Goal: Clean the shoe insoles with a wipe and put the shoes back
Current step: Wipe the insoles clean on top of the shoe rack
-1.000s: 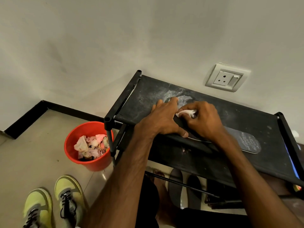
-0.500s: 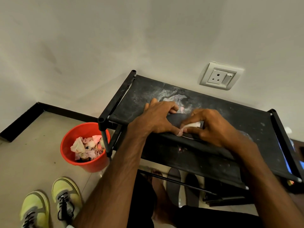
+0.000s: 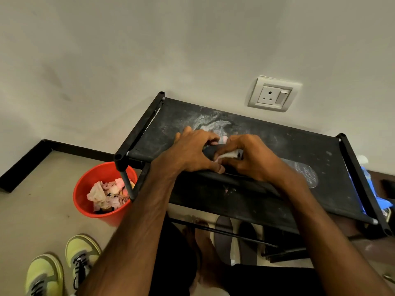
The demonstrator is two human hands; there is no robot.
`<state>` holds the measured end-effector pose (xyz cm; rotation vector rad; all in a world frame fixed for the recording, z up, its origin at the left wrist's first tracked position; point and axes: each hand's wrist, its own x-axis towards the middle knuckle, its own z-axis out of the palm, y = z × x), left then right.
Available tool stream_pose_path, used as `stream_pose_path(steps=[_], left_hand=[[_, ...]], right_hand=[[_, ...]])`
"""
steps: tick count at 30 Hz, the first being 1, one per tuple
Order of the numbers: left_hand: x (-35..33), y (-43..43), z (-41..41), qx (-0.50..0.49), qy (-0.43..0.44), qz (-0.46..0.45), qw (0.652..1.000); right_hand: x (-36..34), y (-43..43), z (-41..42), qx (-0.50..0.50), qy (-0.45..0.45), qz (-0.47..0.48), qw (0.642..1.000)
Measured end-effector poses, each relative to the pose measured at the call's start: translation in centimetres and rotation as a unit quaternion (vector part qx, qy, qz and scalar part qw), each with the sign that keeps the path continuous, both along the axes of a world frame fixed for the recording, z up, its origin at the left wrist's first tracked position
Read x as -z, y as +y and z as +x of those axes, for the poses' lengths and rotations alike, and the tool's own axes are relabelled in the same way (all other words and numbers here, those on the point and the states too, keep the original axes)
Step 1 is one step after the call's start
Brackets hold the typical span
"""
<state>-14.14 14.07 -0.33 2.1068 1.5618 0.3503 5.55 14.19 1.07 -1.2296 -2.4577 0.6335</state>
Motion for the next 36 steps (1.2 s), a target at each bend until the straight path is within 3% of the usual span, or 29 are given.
stream_pose_path(steps=[7,15,22,29,36], left_hand=[[0.1,0.2,0.1,-0.003,0.005,0.008,1.000],[0.1,0.2,0.0,0.001,0.008,0.004,1.000],[0.2,0.2,0.2,-0.001,0.019,-0.013,1.000],[0.4,0.4,0.2,0.001,0.006,-0.015,1.000],[0.4,0.3,0.2,-0.001,0.002,-0.028,1.000]], right_hand=[[-0.8,-1.2,6.0,0.024,-0.013,-0.113,0.993],[0.3,-1.2,2.8,0.004,0.005,-0.038,0.999],[1.2,2.0,2.8,0.165,0.014,-0.002,0.986],[0.5,-1.0,2.5,0.023,0.026,-0.048,0.998],[1.3,2.2,2.4,0.194,0.010,-0.004,0.981]])
